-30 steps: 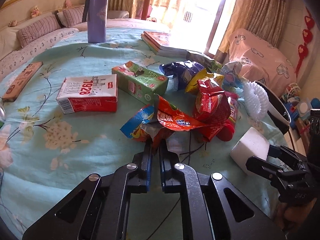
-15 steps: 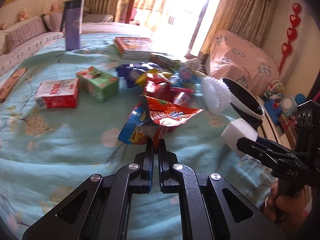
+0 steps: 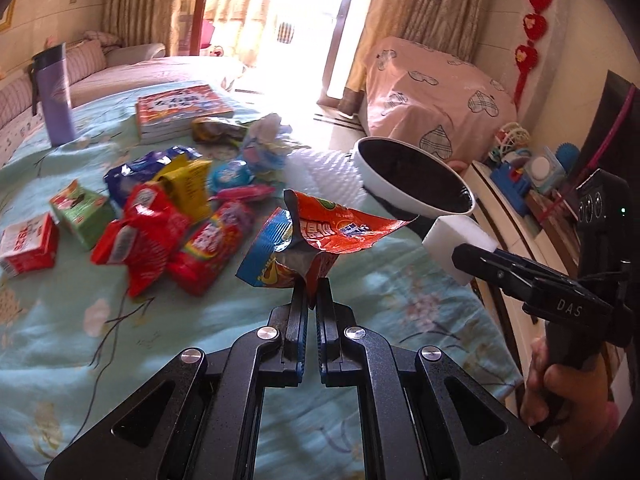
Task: Collect trash
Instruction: 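Carry the wrapper in left tool and foam block in right tool over the bin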
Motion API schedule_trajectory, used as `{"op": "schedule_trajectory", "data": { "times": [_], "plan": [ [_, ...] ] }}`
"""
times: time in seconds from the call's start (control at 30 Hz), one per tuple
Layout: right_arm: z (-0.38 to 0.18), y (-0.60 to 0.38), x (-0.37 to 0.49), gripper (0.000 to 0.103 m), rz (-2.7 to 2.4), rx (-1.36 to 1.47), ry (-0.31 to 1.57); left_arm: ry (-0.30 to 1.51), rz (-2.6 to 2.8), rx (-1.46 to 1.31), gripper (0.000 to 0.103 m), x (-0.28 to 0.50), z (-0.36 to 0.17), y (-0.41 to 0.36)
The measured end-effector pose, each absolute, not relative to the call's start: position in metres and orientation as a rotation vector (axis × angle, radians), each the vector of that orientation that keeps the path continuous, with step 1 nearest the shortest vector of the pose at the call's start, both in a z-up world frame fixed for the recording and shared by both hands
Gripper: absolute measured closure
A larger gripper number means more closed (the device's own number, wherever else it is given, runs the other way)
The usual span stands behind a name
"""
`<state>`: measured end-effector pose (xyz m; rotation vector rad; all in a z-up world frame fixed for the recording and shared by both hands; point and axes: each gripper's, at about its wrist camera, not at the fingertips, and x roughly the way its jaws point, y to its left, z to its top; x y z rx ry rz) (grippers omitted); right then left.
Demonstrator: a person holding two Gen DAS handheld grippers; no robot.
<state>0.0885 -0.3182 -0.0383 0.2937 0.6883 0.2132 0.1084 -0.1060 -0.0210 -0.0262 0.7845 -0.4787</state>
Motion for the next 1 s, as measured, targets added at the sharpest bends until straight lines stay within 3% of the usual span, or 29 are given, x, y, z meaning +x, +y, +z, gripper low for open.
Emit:
{"op": "schedule_trajectory", "data": {
  "times": [1.0],
  "plan": [
    [-0.025, -0.43, 0.178, 0.021, 0.136, 0.255, 0.729, 0.856, -0.616, 0.117, 0.099, 0.22, -0.009, -0.273]
  ]
}}
